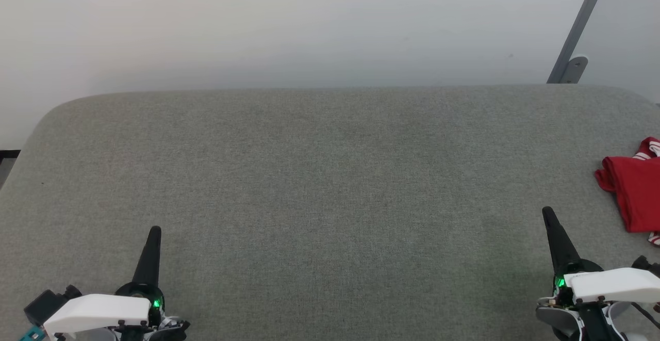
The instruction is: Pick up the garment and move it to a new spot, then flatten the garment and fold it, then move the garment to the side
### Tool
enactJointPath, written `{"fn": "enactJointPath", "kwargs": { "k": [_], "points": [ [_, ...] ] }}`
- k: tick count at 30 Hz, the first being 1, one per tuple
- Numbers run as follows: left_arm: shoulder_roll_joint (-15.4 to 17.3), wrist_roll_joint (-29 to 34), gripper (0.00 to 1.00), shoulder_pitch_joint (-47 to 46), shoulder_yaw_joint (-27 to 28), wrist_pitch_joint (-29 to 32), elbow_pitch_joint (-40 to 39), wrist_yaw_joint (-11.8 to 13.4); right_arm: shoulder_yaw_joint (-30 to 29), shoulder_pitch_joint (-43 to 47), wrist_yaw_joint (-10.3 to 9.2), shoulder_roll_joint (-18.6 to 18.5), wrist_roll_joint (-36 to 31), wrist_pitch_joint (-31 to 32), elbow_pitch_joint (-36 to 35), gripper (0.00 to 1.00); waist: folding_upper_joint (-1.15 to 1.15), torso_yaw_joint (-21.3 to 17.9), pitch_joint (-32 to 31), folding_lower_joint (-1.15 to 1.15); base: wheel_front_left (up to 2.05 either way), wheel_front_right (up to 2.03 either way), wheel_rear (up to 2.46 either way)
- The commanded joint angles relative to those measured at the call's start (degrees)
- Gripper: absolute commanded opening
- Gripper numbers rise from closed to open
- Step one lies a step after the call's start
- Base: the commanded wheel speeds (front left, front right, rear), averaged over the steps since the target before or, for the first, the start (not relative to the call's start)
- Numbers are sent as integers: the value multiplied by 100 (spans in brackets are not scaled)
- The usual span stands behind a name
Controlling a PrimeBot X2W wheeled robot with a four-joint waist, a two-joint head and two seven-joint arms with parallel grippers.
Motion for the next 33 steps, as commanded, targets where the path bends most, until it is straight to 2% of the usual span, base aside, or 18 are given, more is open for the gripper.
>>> {"fn": "enactJointPath", "kwargs": {
  "k": [1,33],
  "points": [
    [11,-133,0,-123,27,44,-8,-13,-16,-103,0,16,138,50,-6,0,0,-1,4,0,0,0,0],
    [-118,-1372,0,-458,52,397,152,-18,-99,-296,0,168,1318,392,56,0,0,-26,82,0,0,0,0]
  ]
}}
